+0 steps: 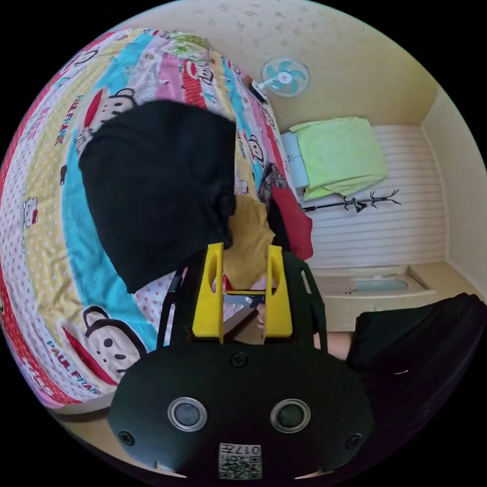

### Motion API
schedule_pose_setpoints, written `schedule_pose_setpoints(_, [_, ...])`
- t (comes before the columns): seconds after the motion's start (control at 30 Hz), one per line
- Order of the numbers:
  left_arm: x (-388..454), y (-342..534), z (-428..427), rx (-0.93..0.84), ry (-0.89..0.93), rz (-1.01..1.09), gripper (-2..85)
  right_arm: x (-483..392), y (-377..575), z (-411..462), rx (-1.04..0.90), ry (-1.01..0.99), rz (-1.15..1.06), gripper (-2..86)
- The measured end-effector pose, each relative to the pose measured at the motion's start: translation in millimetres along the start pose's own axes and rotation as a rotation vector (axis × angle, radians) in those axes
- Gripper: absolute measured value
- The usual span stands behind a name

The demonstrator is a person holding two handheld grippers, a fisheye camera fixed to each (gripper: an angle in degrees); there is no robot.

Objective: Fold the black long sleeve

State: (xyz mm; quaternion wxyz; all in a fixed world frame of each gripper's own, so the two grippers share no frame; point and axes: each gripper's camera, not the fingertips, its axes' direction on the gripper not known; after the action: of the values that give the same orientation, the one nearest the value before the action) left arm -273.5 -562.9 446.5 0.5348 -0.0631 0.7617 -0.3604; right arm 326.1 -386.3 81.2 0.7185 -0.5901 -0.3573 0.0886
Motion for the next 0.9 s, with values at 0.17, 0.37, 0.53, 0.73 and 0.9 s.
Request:
schedule_pose_setpoints(0.17, [-73,44,2,0.097,-0.168,-0.329,14.1,28,3,-22,0.075,-0.297,0.067,5.3])
schedule_pose_setpoints(0.37, [-154,69,71,-0.053,0.112,-0.530,10.7,60,-4,-13,0.213,-0.756,0.287,14.6])
schedule_pose_setpoints(0.53, [-144,101,63,0.070,0.372,-0.561,4.0,70,-22,21,0.295,-0.895,0.455,17.8])
schedule_pose_setpoints(0.73, [-96,128,-18,0.104,0.422,-0.351,3.7,31,-17,10,0.483,-1.119,0.323,6.8])
schedule_pose_setpoints(0.9, [-84,167,-138,0.301,0.487,-0.229,3.6,-126,17,-39,0.322,-0.790,-0.094,4.4])
